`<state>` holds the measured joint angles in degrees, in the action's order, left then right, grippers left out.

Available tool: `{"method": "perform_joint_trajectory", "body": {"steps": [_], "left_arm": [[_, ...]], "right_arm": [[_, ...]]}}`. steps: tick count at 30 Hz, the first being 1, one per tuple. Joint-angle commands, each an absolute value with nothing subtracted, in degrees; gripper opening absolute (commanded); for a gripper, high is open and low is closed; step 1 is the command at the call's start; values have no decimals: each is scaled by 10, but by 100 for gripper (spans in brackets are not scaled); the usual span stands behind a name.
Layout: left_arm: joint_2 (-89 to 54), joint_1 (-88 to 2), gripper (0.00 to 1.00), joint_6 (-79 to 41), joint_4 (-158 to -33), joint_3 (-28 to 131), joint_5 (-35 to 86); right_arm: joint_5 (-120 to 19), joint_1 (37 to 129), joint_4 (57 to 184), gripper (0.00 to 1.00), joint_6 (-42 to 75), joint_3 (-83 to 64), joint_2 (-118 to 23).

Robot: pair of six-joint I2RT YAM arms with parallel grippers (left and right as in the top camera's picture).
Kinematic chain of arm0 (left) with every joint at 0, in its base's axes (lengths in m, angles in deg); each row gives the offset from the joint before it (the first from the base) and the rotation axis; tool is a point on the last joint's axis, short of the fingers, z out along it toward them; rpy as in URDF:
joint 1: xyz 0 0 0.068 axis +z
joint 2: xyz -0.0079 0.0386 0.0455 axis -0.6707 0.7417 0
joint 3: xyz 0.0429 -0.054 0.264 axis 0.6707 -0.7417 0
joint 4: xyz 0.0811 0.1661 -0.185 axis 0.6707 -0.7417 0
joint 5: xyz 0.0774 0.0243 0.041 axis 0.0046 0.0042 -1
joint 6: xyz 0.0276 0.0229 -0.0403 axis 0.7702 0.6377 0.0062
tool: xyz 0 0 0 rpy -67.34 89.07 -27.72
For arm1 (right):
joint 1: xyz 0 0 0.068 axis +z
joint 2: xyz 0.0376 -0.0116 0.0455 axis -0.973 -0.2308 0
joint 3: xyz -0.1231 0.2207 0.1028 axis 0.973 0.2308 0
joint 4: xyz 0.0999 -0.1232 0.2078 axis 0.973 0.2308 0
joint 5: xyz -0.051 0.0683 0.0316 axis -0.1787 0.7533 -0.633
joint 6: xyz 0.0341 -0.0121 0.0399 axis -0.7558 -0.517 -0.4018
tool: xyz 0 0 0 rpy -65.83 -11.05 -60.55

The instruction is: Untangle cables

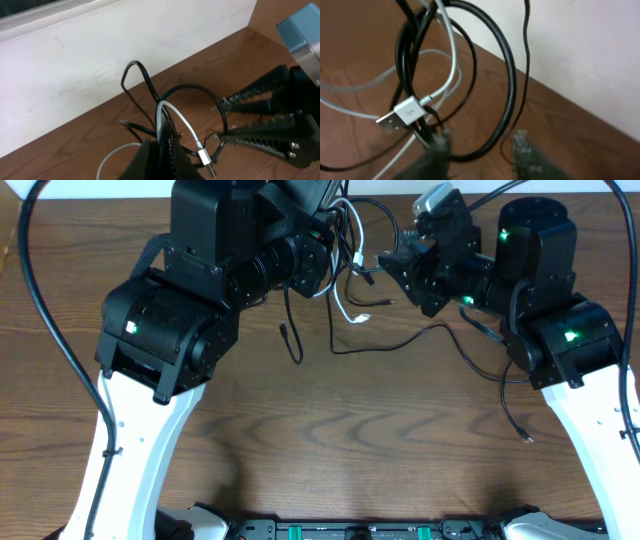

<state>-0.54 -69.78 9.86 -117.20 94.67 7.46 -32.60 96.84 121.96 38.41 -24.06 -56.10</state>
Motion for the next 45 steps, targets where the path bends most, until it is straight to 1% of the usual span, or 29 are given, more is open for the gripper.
{"method": "perform_joint_trajectory", "body": {"steps": [1, 4, 5, 14, 19, 21, 23, 24, 26, 31, 38, 39, 40, 42, 45], "left_arm": [[-11, -698, 8, 95, -1167, 957, 69], [-11, -698, 8, 93, -1167, 957, 71], [-11, -699, 8, 93, -1167, 957, 72], [-11, -702, 8, 49, -1160, 958, 77], [-15, -738, 7, 46, -1125, 958, 100], [-16, -757, 7, 46, -1117, 958, 100], [-16, -769, 8, 46, -1115, 958, 98], [-16, -769, 7, 46, -1117, 958, 94], [-17, -769, 7, 46, -1119, 958, 74], [-18, -768, 8, 47, -1120, 958, 68], [-18, -768, 8, 53, -1140, 958, -48], [-18, -768, 16, 54, -1142, 958, -62], [-18, -766, 39, 58, -1144, 958, -80], [-18, -754, 42, 63, -1144, 958, -103], [-18, -721, 43, 61, -1144, 958, -107]], "right_arm": [[-328, 978, 1214, 45, 401, -245, -562], [-326, 978, 1201, 61, 389, -245, -562], [-326, 978, 1194, 61, 385, -245, -562], [-317, 978, 1173, 52, 364, -245, -562], [-317, 978, 1176, 50, 364, -245, -562], [-315, 978, 1177, 46, 364, -245, -562], [-313, 978, 1178, 18, 364, -245, -562], [-313, 978, 1178, 9, 364, -245, -562], [-314, 978, 1180, 1, 364, -245, -562], [-319, 978, 1173, 1, 364, -245, -562], [-398, 975, 1165, 1, 367, -245, -562], [-410, 973, 1163, 1, 368, -245, -562], [-421, 972, 1160, 1, 377, -245, -562], [-432, 969, 1155, 1, 380, -245, -561], [-434, 961, 1153, 1, 380, -245, -555]]}}
